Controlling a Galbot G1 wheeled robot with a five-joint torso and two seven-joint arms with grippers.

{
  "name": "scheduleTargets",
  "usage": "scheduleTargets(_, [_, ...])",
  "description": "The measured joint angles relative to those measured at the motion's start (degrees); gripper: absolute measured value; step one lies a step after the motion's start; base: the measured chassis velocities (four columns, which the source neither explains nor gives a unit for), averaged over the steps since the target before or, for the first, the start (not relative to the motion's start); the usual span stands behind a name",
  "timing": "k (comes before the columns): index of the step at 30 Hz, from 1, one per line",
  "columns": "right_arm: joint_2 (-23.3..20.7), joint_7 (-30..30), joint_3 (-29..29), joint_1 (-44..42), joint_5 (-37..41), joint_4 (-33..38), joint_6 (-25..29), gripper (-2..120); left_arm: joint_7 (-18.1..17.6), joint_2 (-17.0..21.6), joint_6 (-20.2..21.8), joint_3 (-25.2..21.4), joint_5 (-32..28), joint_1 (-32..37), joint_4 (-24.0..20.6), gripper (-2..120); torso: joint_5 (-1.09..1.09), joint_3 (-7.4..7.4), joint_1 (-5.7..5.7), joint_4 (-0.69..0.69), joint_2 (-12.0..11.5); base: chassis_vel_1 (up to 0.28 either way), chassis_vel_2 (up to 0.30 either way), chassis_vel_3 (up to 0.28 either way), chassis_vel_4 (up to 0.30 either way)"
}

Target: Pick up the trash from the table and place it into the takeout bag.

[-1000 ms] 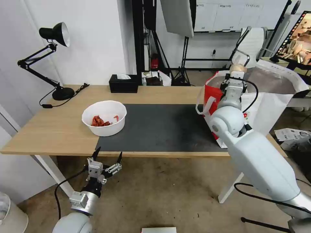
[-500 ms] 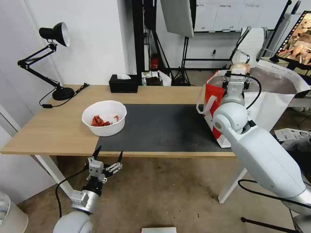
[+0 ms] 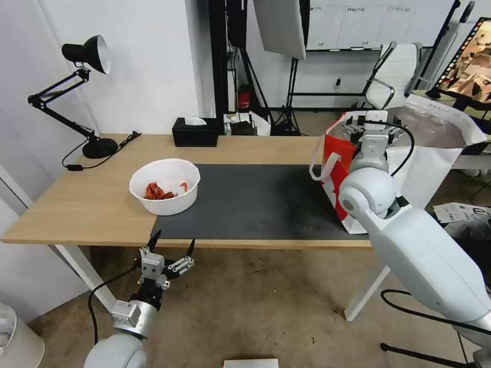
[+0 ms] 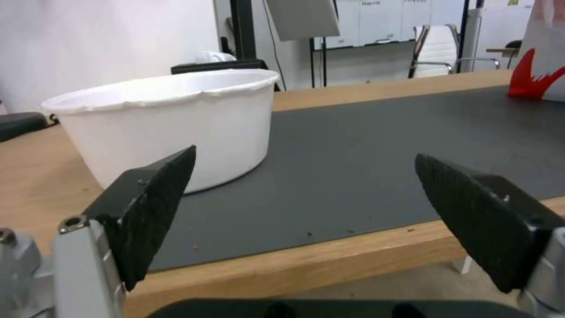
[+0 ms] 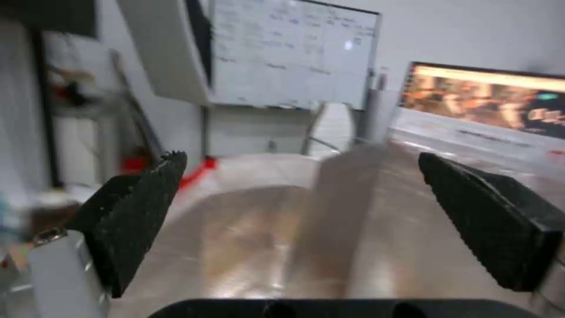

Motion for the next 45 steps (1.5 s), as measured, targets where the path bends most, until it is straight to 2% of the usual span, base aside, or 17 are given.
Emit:
scheduleTargets(2, [-1.09,-6.61,1.11,-1.89,3.16,2.58,6.42,100,0.00,0.00,0.00,-0.14,-0.06,0.05,-0.21,100,-0.01,0.00,0.00,0.02,0.00,0.000,0.000,0.000,0.000])
scheduleTargets(3, [-1.09,-6.61,1.11,-1.89,3.16,2.58,6.42,100,0.00,0.00,0.00,-0.14,-0.06,0.05,-0.21,100,-0.01,0.00,0.00,0.02,0.00,0.000,0.000,0.000,0.000])
scheduleTargets(5, [-3.17,-16.51,2.94,-6.30,8.36,6.97,12.63,100,0.01,-0.04,0.00,-0.37,-0.12,-0.04,-0.56,100,0.00,0.00,0.00,0.01,0.00,0.000,0.000,0.000,0.000])
scheduleTargets(6, [-3.17,-16.51,2.94,-6.30,8.36,6.97,12.63,100,0.01,-0.04,0.00,-0.37,-0.12,-0.04,-0.56,100,0.00,0.00,0.00,0.01,0.00,0.000,0.000,0.000,0.000])
scheduleTargets(8, [-4.69,-23.38,4.20,-10.64,10.79,9.94,16.35,100,0.04,-0.42,-0.24,-0.84,-0.12,0.12,-0.98,100,-0.03,-0.01,0.00,-0.02,0.01,0.000,0.000,0.000,0.000])
scheduleTargets(9, [-5.28,-29.02,5.18,-14.29,11.95,11.11,18.15,100,0.07,-0.84,-0.54,-1.53,-0.06,0.76,-1.40,100,0.00,0.00,0.00,-0.01,0.00,0.000,0.000,0.000,0.000])
scheduleTargets(10, [-5.28,-29.02,5.18,-14.29,11.95,11.11,18.15,100,0.07,-0.84,-0.54,-1.53,-0.06,0.76,-1.40,100,0.00,0.00,0.00,-0.01,0.00,0.000,0.000,0.000,0.000])
scheduleTargets(13, [-6.08,-42.30,10.09,-25.25,11.91,12.70,22.32,100,0.02,-1.31,-0.75,-2.42,-0.02,1.18,-1.78,100,-0.03,-0.01,0.00,0.02,0.00,0.000,0.000,0.000,0.000])
scheduleTargets(14, [-6.08,-42.30,10.09,-25.25,11.91,12.70,22.32,100,0.02,-1.31,-0.75,-2.42,-0.02,1.18,-1.78,100,-0.03,-0.01,0.00,0.02,0.00,0.000,0.000,0.000,0.000])
scheduleTargets(17, [-5.28,-50.37,15.57,-37.43,8.30,13.64,25.12,100,0.10,-1.40,-0.86,-2.44,0.05,1.18,-1.74,100,0.01,0.00,0.00,0.00,0.00,0.000,0.000,0.000,0.000])
scheduleTargets(18, [-5.28,-50.37,15.57,-37.43,8.30,13.64,25.12,100,0.10,-1.40,-0.86,-2.44,0.05,1.18,-1.74,100,0.01,0.00,0.00,0.00,0.00,0.000,0.000,0.000,0.000])
scheduleTargets(21, [-1.31,-52.41,21.22,-50.25,-0.84,14.77,27.38,100,0.28,-1.42,-0.90,-2.46,0.21,1.37,-1.63,100,0.00,-0.01,-0.01,-0.01,0.01,0.000,0.000,0.000,0.000])
scheduleTargets(22, [-1.31,-52.41,21.22,-50.25,-0.84,14.77,27.38,100,0.28,-1.42,-0.90,-2.46,0.21,1.37,-1.63,100,0.00,-0.01,-0.01,-0.01,0.01,0.000,0.000,0.000,0.000])
scheduleTargets(25, [3.34,-51.02,24.60,-59.48,-8.94,14.78,28.93,100,0.37,-1.42,-0.91,-2.31,0.25,1.32,-1.53,100,-0.01,-0.01,-0.01,-0.02,0.01,0.000,0.000,0.000,0.000])
scheduleTargets(29, [5.88,-50.03,25.60,-63.77,-13.03,13.98,30.09,100,0.44,-1.39,-0.91,-2.06,0.32,1.19,-1.24,100,0.00,-0.01,-0.01,-0.02,0.01,0.000,0.000,0.000,0.000])
scheduleTargets(45, [6.90,-49.17,25.39,-64.83,-13.89,13.48,30.14,100,0.42,-1.10,-0.83,-1.85,0.45,1.04,-0.78,100,-0.01,0.00,-0.01,0.01,0.00,0.000,0.000,0.000,0.000])
